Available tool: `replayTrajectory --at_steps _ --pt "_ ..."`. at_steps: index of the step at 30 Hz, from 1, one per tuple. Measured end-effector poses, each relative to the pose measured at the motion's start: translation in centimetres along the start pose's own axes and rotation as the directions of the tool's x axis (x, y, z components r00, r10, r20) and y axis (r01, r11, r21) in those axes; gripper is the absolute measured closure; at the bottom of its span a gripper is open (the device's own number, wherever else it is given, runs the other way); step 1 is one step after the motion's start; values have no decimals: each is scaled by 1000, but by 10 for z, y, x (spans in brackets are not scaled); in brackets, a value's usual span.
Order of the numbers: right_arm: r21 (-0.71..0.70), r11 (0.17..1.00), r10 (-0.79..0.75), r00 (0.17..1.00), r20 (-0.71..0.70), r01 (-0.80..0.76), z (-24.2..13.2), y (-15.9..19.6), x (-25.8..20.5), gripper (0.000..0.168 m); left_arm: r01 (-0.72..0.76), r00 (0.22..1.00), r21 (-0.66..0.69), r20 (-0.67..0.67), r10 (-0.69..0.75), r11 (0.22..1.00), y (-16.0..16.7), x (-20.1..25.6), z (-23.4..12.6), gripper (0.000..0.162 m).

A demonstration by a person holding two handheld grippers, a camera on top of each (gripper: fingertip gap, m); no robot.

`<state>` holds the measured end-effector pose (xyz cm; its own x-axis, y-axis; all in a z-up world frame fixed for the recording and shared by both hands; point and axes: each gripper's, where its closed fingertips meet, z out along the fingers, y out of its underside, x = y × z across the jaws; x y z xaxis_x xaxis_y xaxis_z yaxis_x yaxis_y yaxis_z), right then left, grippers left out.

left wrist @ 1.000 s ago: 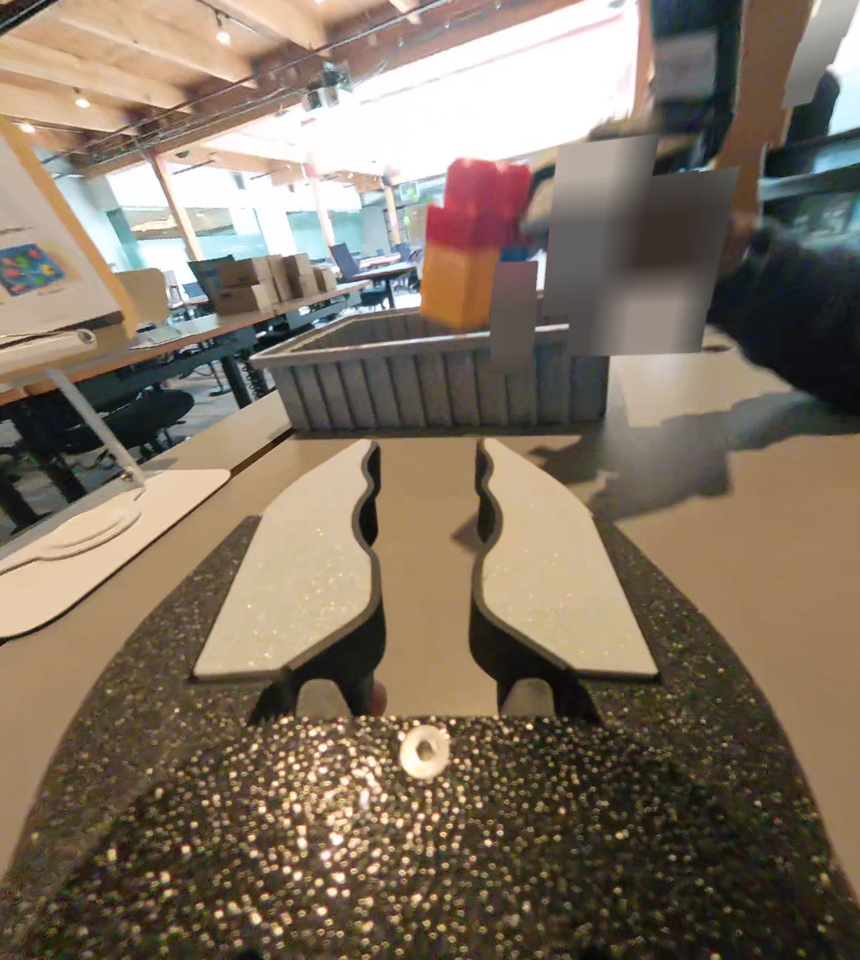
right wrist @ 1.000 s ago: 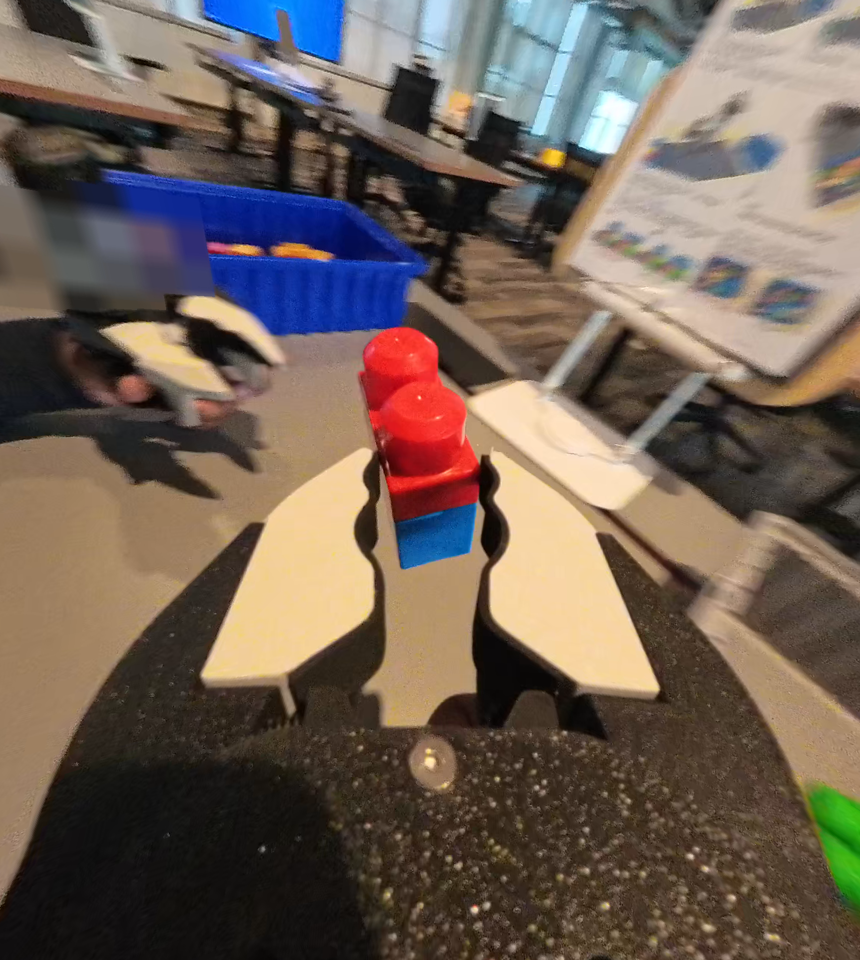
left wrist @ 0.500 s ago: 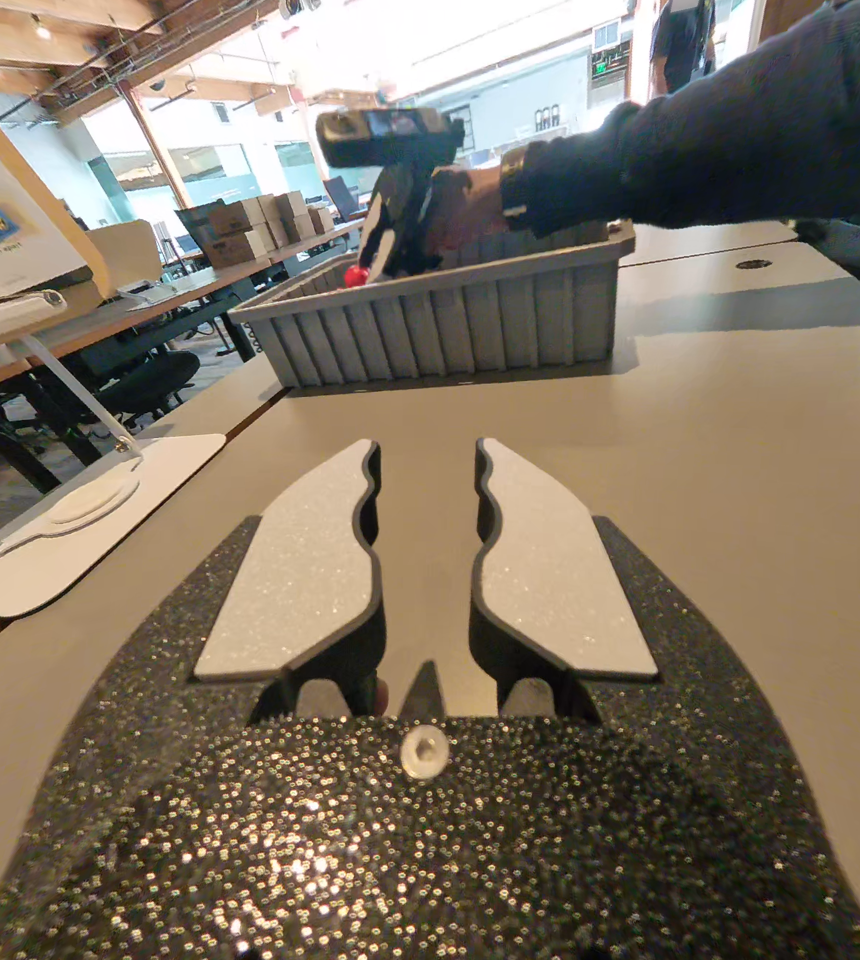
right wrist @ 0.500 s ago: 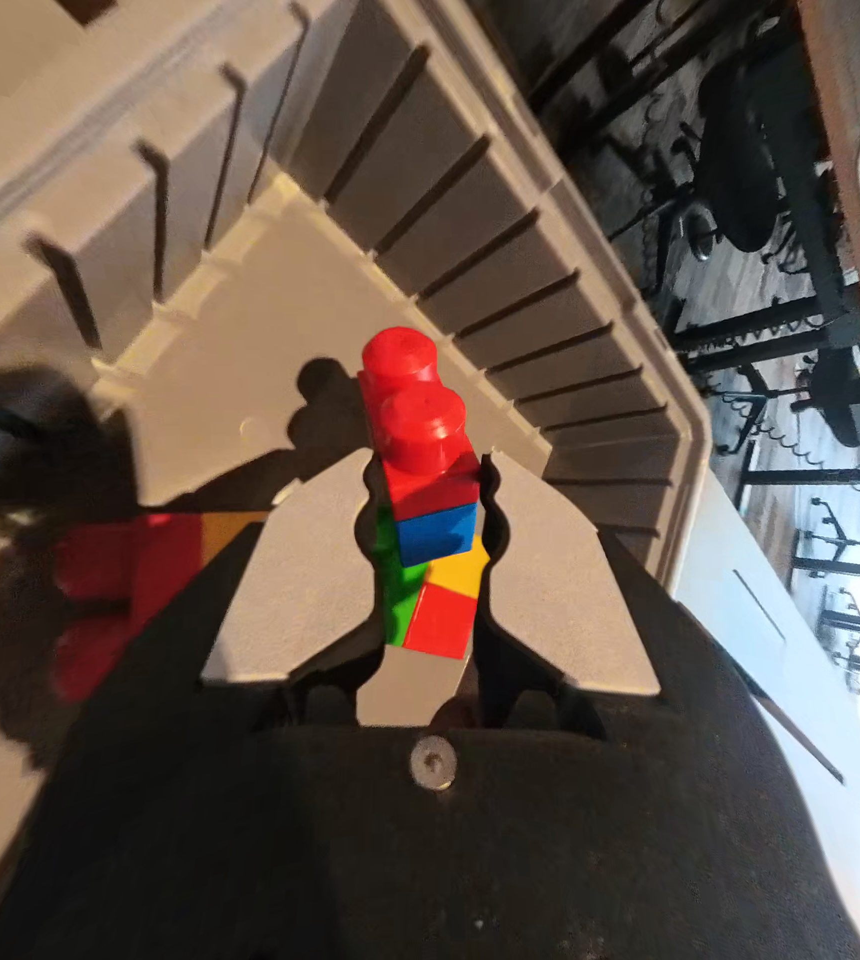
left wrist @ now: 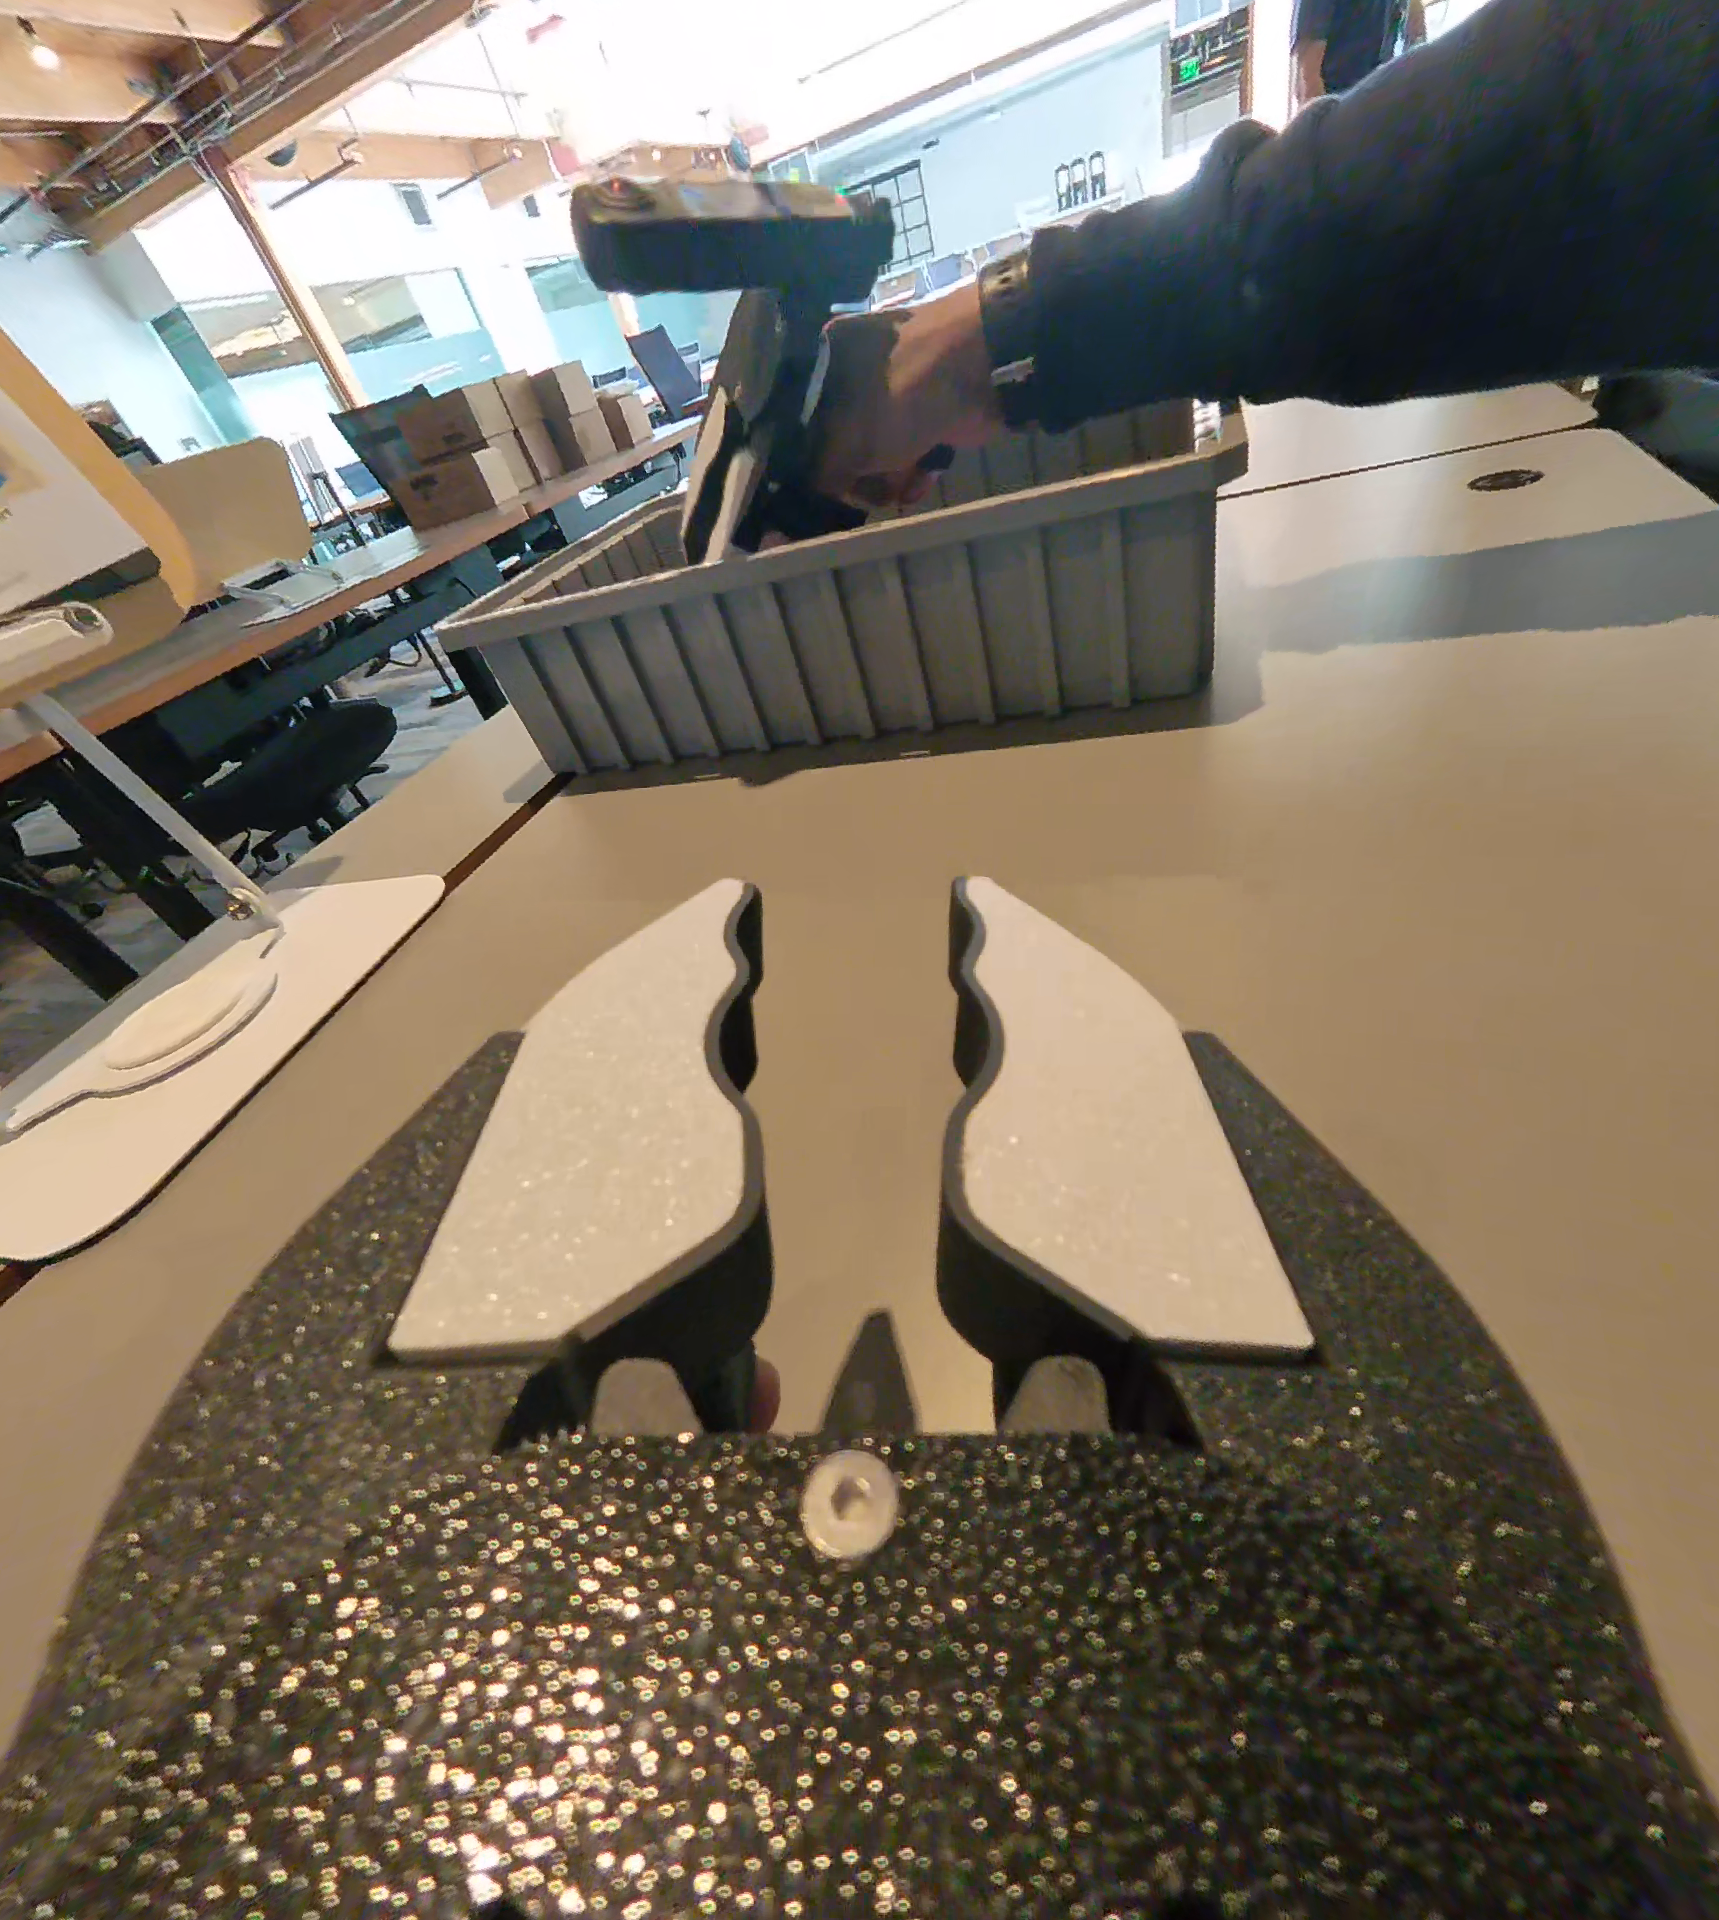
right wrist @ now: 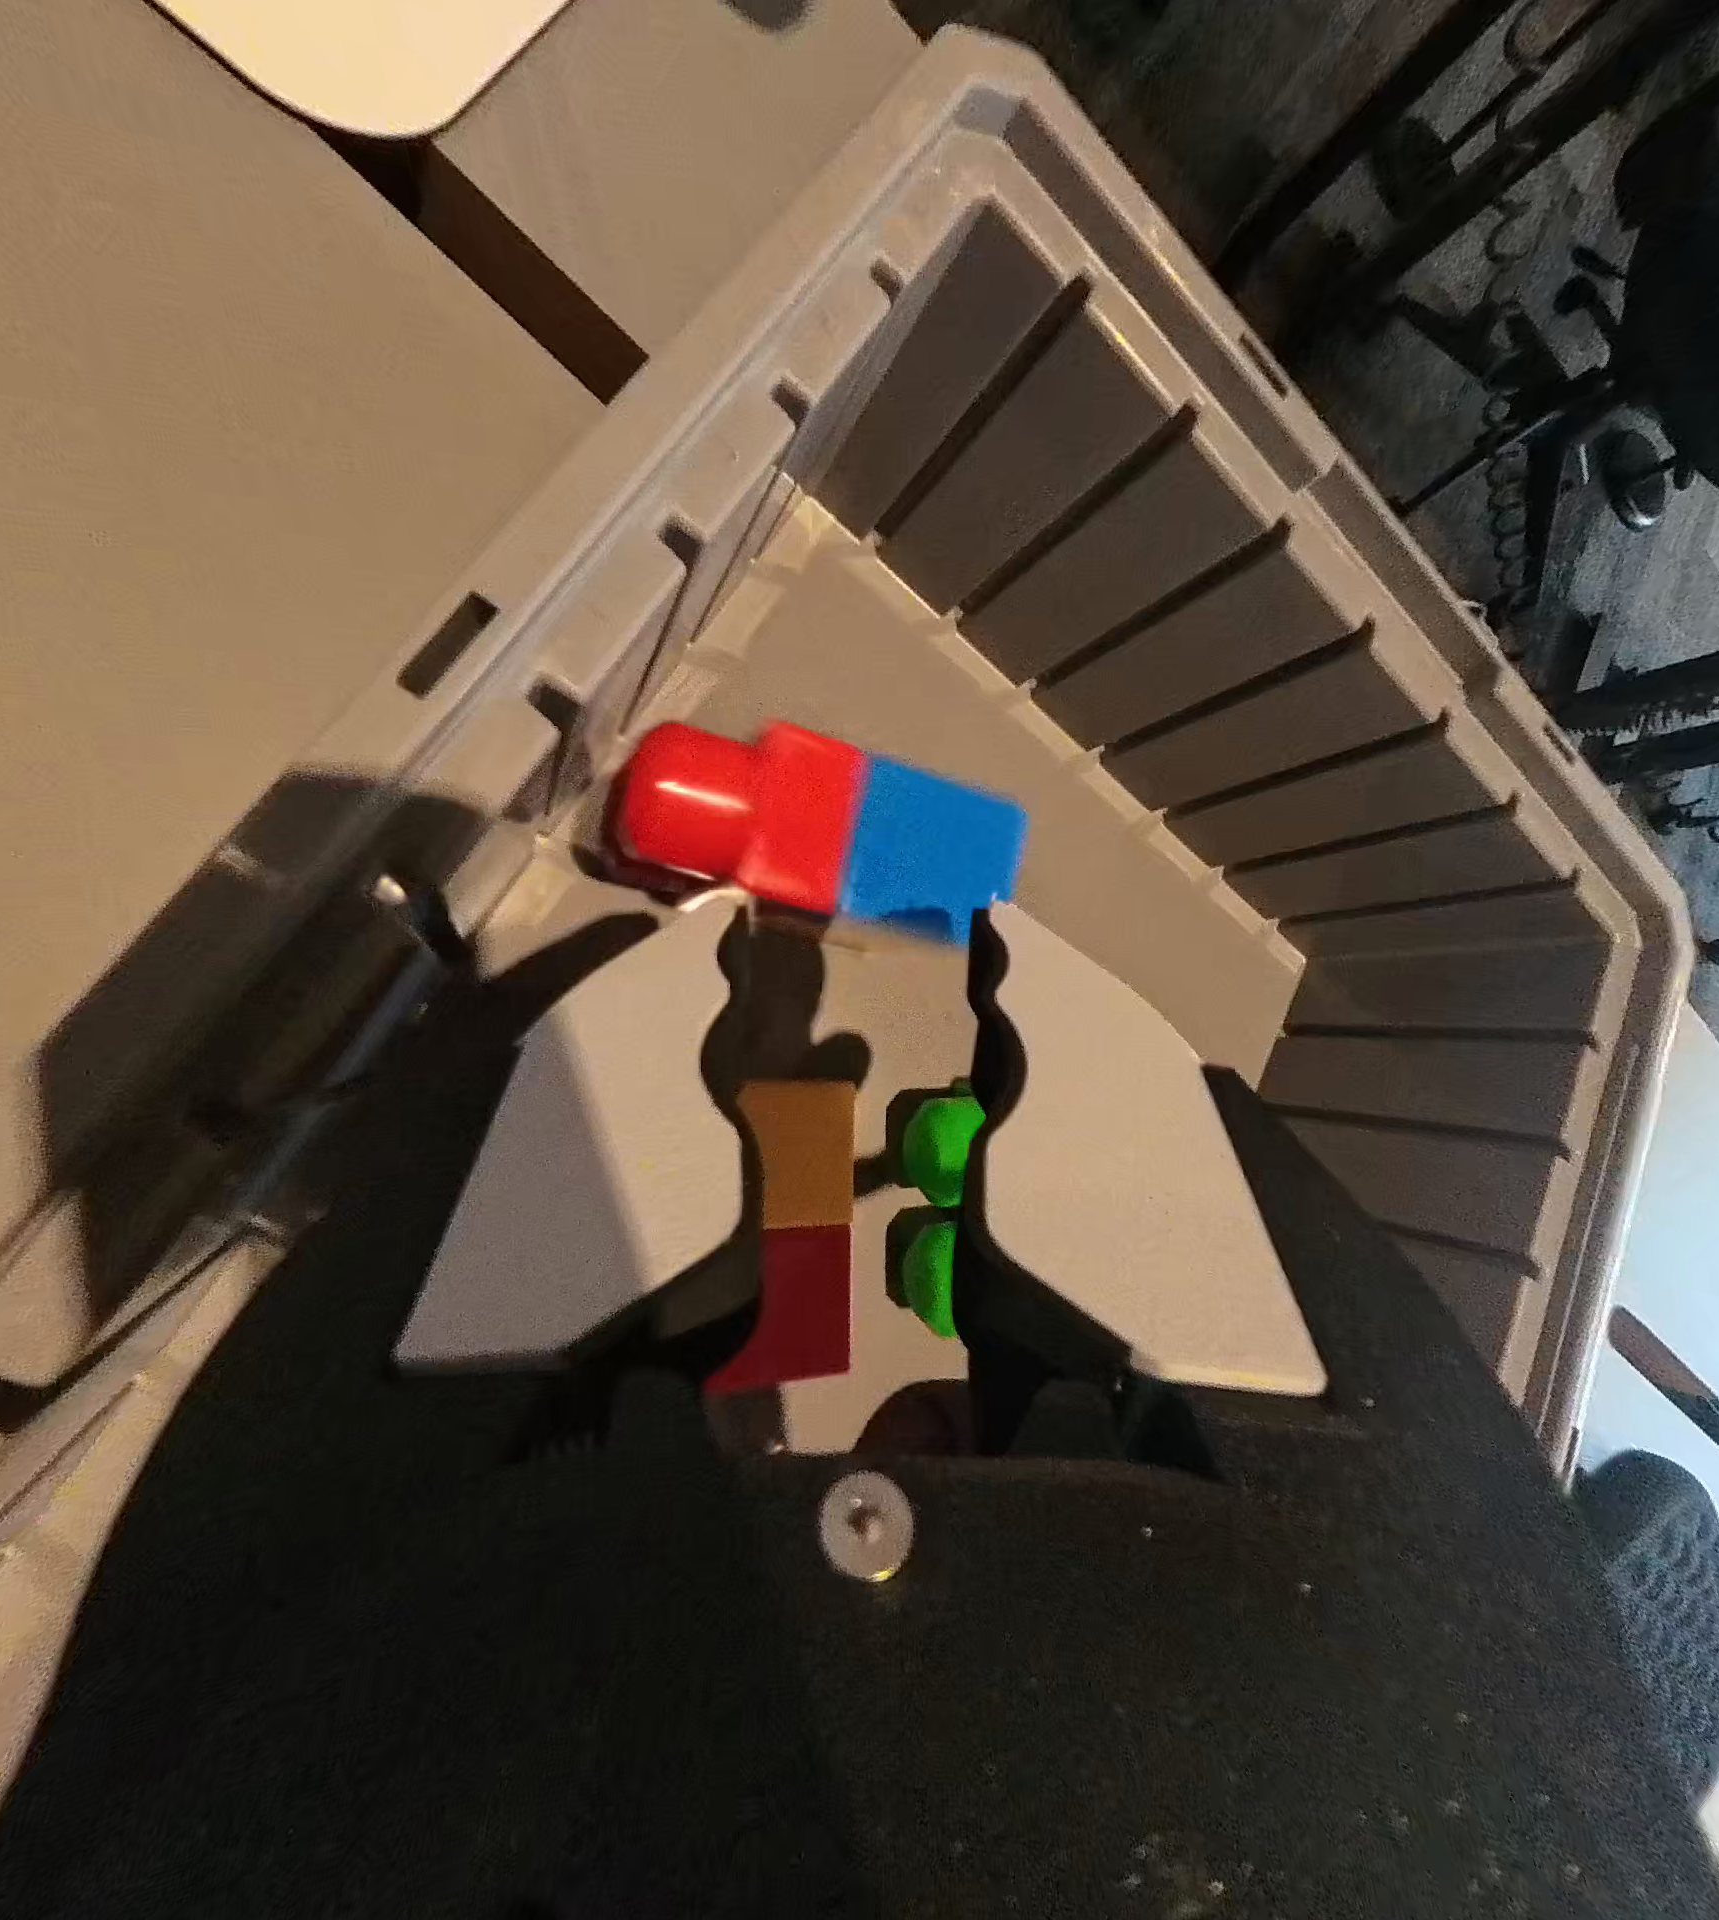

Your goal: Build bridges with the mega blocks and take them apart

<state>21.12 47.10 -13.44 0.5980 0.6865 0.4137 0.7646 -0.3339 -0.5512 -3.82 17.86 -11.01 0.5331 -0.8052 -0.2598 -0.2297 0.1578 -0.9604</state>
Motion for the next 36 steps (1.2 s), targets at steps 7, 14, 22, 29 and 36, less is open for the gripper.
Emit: replayTrajectory --at_steps 7,14,22,29,36 --pt "-138 979 -162 981 -104 147 7 19 9 125 -5 1000 -8 -2 5 1000 0 1 0 129" --pt "-19 990 -139 977 -164 137 -1 -14 15 127 -20 1000 -35 -8 19 999 5 3 1 129" --pt "463 871 -43 965 -259 163 -122 -110 -37 131 -31 997 -15 75 32 999 -1 -14 -7 129" --pt "760 638 -333 934 128 123 -204 -125 -281 138 -37 908 71 420 4 997 -27 -75 -46 127" --pt "720 692 -381 878 291 61 -148 -76 -368 145 9 719 -29 695 14 1000 -50 -125 -139 127"
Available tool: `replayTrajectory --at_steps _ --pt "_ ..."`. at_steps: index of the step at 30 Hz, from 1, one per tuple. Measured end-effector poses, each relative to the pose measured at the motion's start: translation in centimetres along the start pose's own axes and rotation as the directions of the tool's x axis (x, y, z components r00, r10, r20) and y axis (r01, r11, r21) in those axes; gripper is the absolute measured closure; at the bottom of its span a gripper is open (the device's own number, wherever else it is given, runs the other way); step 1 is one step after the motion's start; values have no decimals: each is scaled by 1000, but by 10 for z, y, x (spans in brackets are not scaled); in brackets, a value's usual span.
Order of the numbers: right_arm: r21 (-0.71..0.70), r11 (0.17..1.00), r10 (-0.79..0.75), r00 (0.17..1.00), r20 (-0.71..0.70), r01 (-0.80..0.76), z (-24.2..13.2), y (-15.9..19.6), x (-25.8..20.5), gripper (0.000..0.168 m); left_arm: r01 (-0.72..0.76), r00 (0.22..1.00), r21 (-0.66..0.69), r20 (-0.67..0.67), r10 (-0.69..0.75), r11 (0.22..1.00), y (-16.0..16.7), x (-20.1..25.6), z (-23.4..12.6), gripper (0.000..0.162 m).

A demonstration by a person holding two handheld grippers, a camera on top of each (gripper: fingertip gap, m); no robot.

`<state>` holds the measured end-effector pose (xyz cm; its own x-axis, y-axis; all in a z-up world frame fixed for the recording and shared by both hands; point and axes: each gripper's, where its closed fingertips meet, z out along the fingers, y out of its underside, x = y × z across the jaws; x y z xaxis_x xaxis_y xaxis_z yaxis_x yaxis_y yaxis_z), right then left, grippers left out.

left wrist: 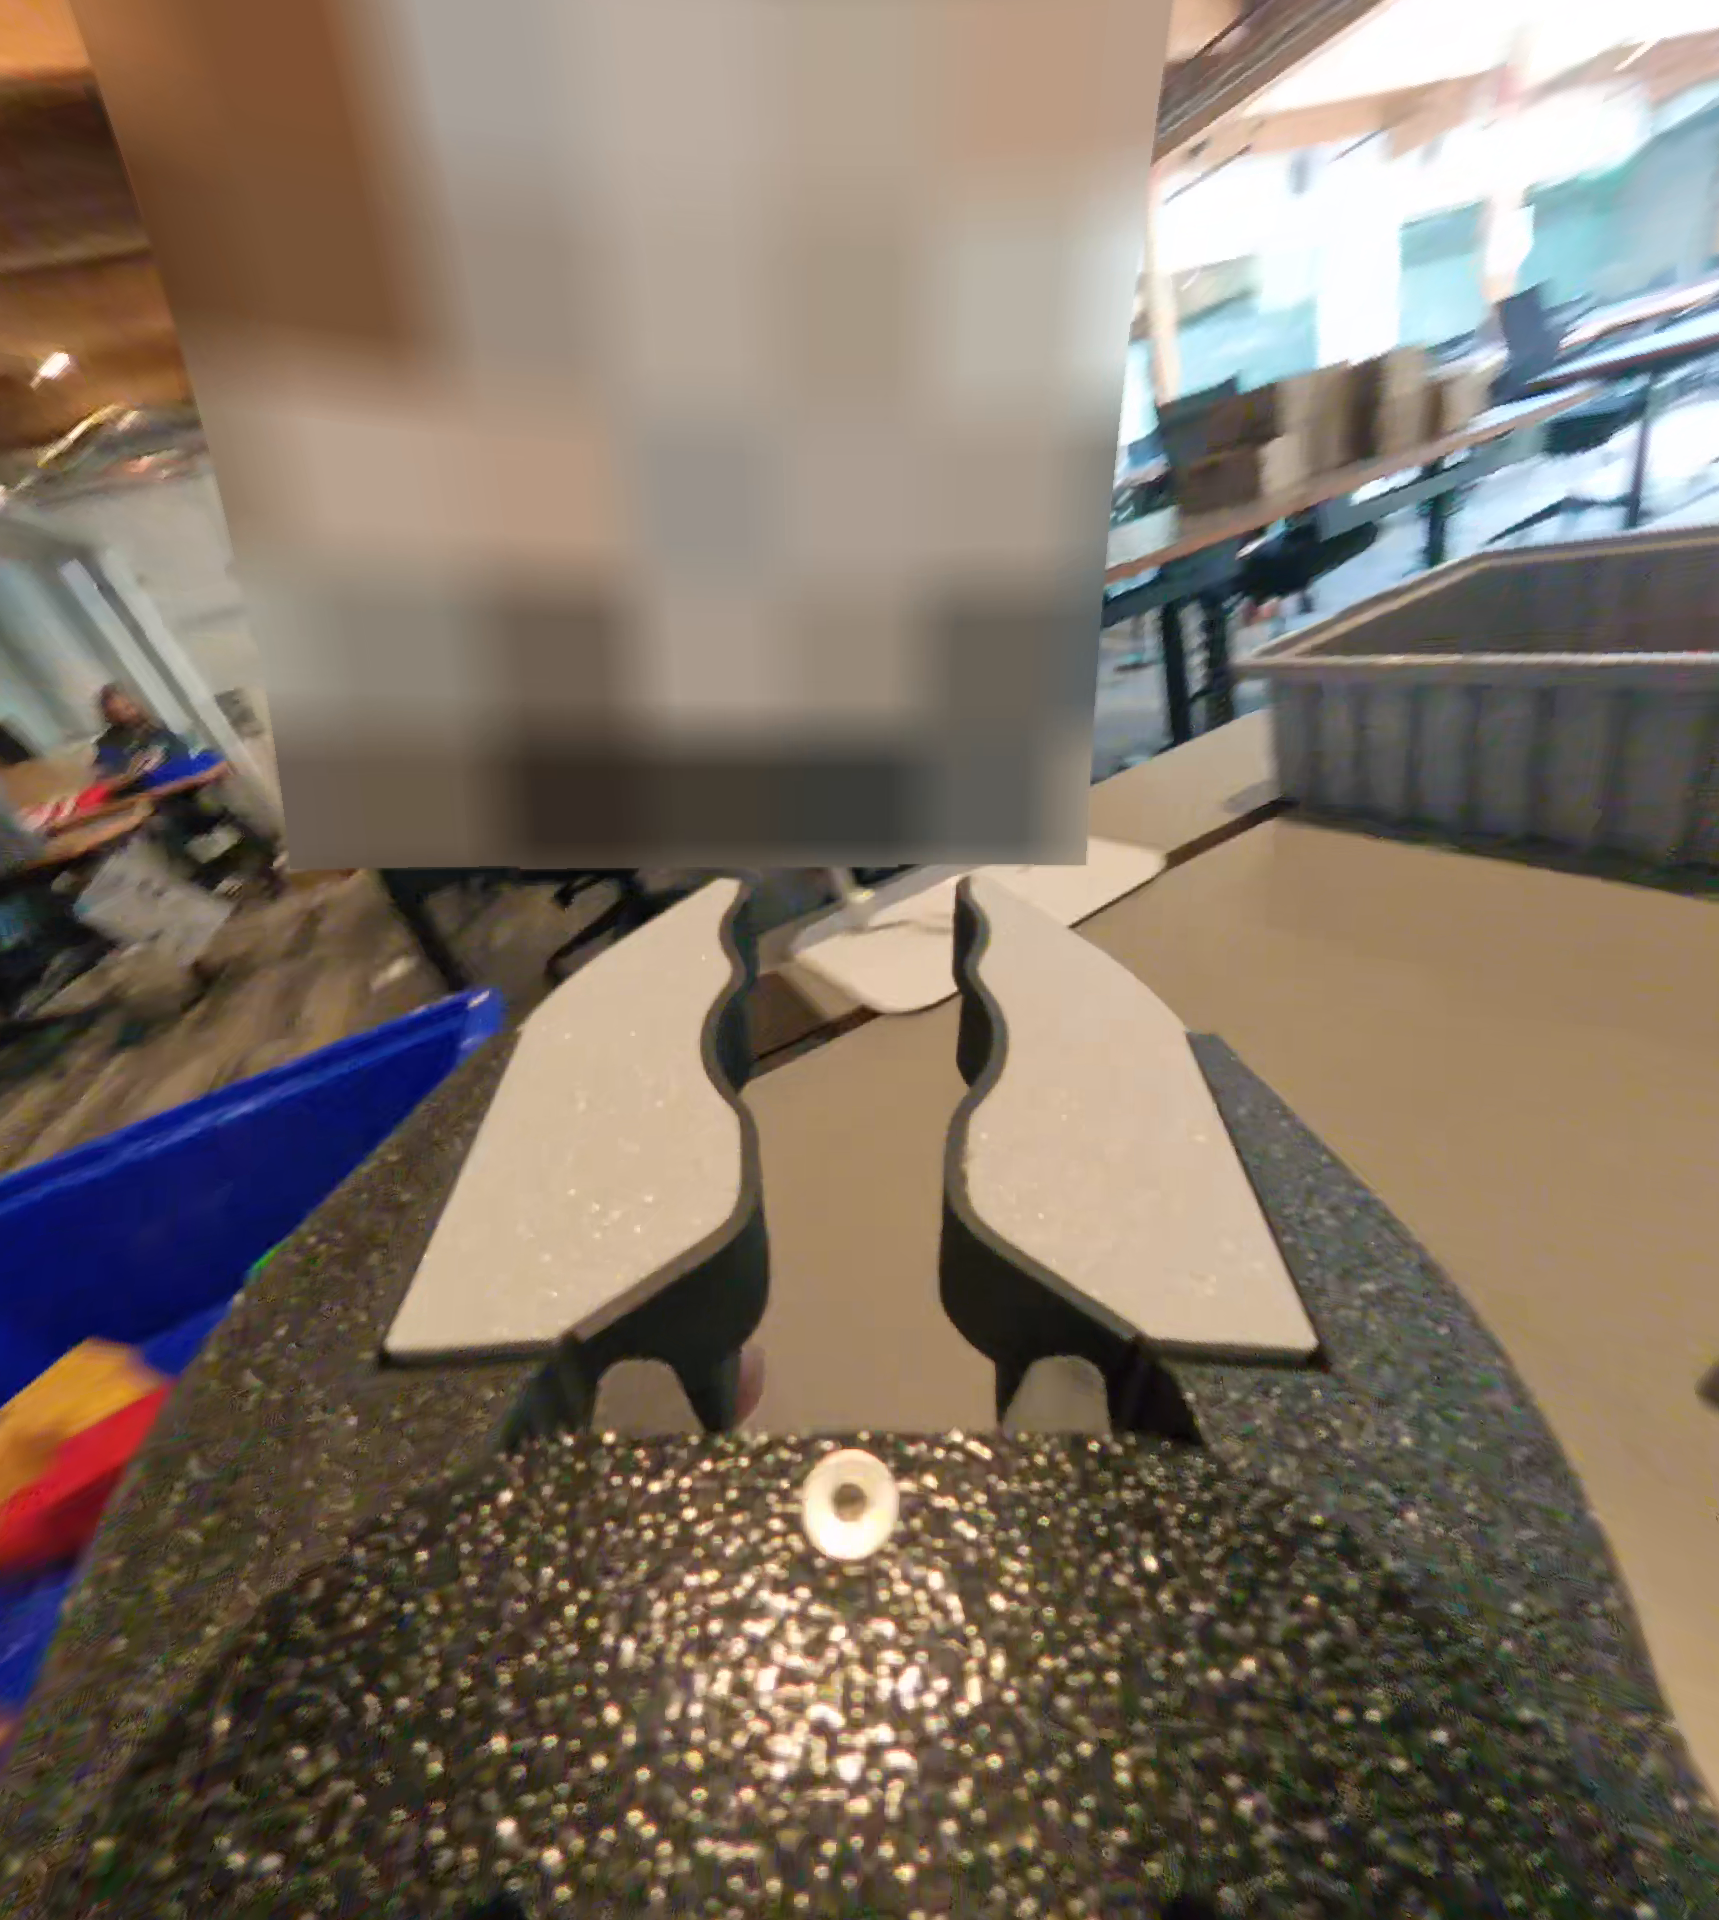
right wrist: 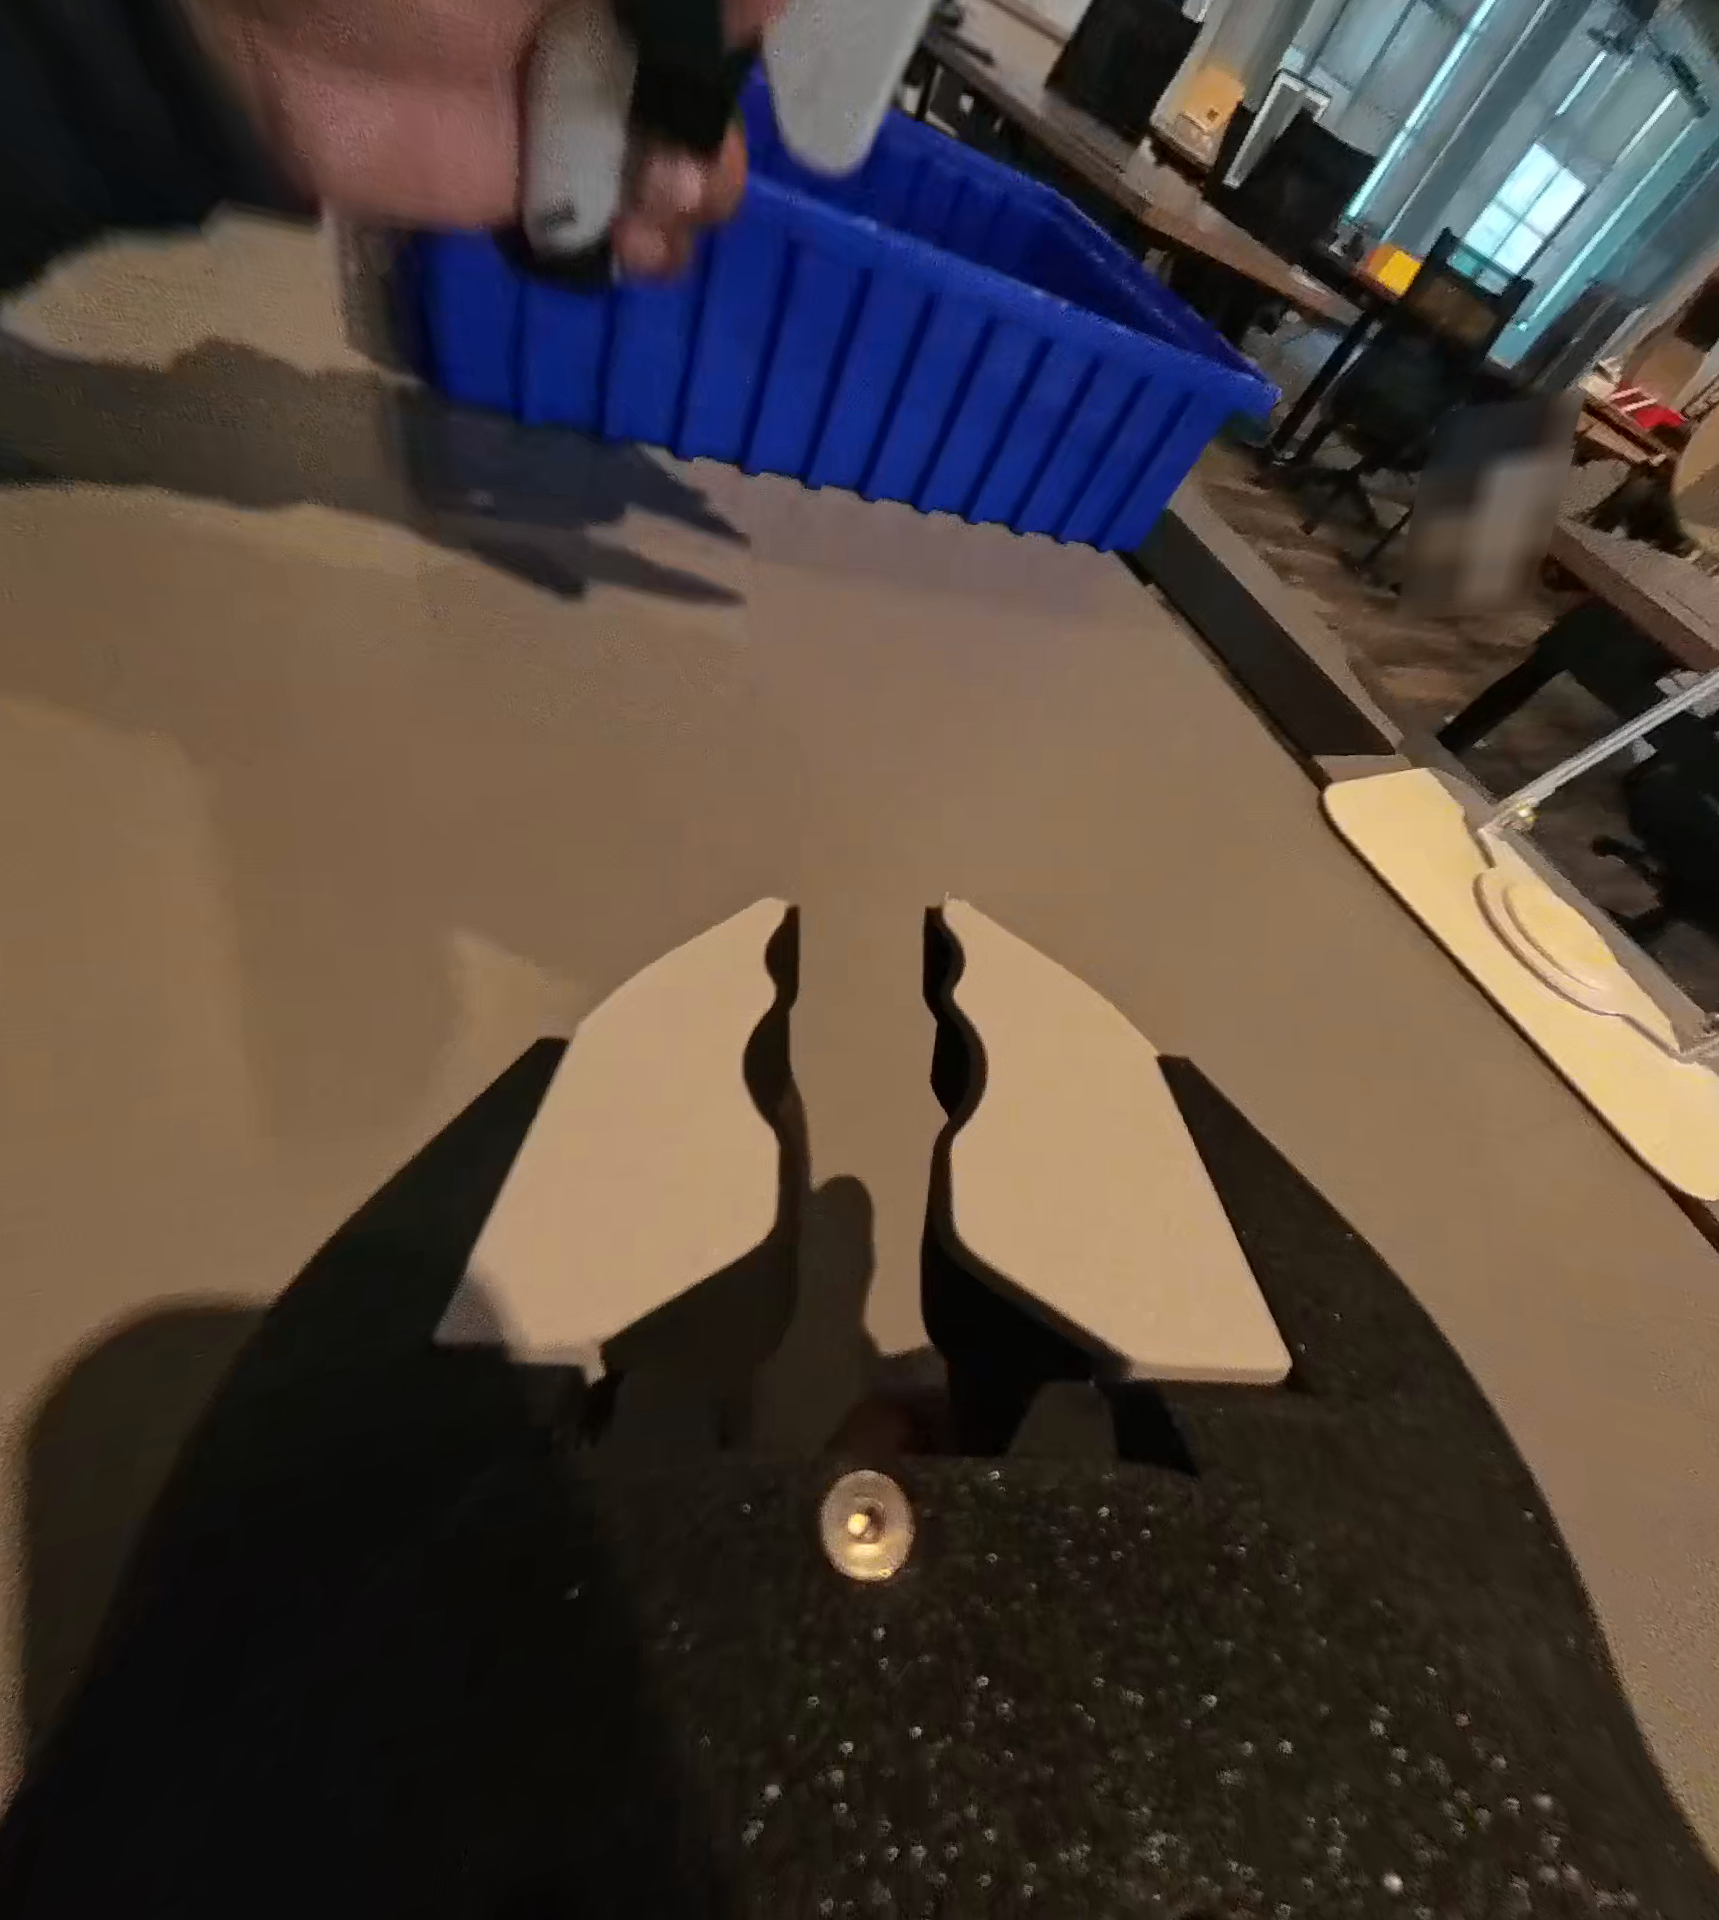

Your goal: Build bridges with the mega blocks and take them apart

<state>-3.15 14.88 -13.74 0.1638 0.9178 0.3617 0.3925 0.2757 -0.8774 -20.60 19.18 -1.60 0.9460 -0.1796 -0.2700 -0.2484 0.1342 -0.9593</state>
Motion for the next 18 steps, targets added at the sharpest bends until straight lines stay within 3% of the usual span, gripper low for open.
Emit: replayTrajectory --at_steps 3,6,9,13,16,18 --pt "-7 999 40 998 54 -39 3 9 -6 145 46 994 -138 103 -32 989 0 -66 -12 127" --pt "-15 998 67 995 80 -66 8 9 -6 145 164 979 -341 173 -110 926 20 -131 -7 126" --pt "-46 998 54 994 95 -50 10 13 -9 144 280 957 -540 225 -185 793 68 -178 16 125" --pt "-70 997 -26 995 94 33 9 18 -17 144 358 932 -747 257 -254 560 147 -207 51 122" --pt "-81 993 -76 993 95 84 8 20 -21 144 430 897 -790 318 -307 438 186 -220 69 122" --pt "-82 992 -90 991 100 99 8 21 -22 144 479 869 -782 360 -338 398 201 -226 79 122"
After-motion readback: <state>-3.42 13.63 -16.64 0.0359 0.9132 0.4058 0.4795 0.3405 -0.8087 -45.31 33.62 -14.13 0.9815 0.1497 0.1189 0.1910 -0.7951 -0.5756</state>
